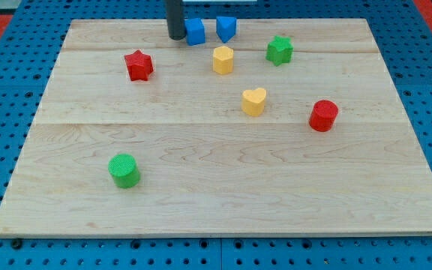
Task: Move the green star slightly upwards
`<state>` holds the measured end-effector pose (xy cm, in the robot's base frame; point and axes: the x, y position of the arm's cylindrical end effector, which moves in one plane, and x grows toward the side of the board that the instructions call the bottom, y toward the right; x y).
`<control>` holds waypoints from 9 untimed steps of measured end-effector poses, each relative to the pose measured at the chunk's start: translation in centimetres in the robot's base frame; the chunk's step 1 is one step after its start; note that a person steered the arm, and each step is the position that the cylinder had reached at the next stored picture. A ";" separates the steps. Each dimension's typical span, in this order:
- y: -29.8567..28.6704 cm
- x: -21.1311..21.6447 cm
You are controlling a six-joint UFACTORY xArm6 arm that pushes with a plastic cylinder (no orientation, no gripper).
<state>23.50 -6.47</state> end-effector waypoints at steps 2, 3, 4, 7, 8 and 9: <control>-0.4 0.4; -0.7 0.5; -0.7 0.5; 0.6 9.8; 0.6 9.8; 1.1 9.6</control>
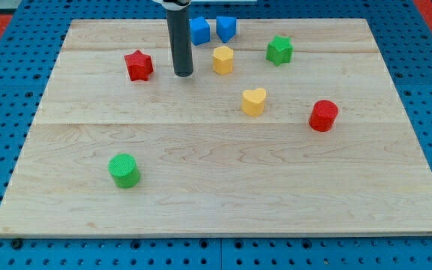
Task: Move the green star slightly upwards
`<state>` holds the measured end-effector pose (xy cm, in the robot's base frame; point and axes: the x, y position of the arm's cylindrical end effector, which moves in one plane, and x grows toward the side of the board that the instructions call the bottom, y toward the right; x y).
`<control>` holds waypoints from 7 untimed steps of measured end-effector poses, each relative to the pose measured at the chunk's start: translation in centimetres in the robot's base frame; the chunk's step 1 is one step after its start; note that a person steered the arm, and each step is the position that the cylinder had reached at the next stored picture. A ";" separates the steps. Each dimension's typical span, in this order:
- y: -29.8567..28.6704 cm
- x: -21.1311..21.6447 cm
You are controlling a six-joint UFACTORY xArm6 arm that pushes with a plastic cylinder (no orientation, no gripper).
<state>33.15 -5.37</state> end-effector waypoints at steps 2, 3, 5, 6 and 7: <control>2.1 0.3; 2.3 2.8; 5.7 3.1; 5.3 2.5; 5.4 2.5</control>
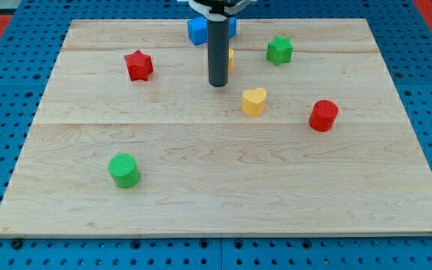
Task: Move the green star slightly upwards
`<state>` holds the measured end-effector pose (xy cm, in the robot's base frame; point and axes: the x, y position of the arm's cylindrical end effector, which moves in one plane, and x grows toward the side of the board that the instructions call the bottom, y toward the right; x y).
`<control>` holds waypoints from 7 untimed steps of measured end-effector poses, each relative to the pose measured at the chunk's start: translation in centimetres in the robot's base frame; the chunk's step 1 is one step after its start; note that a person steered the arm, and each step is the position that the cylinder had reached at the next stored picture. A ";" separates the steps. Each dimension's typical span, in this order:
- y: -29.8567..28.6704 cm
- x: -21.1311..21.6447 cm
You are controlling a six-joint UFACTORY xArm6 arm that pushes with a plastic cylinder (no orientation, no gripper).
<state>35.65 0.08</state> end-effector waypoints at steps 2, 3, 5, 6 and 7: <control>1.0 0.0; 2.1 -0.2; 2.1 -0.2; 2.7 -0.2; 6.5 0.1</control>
<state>35.79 6.59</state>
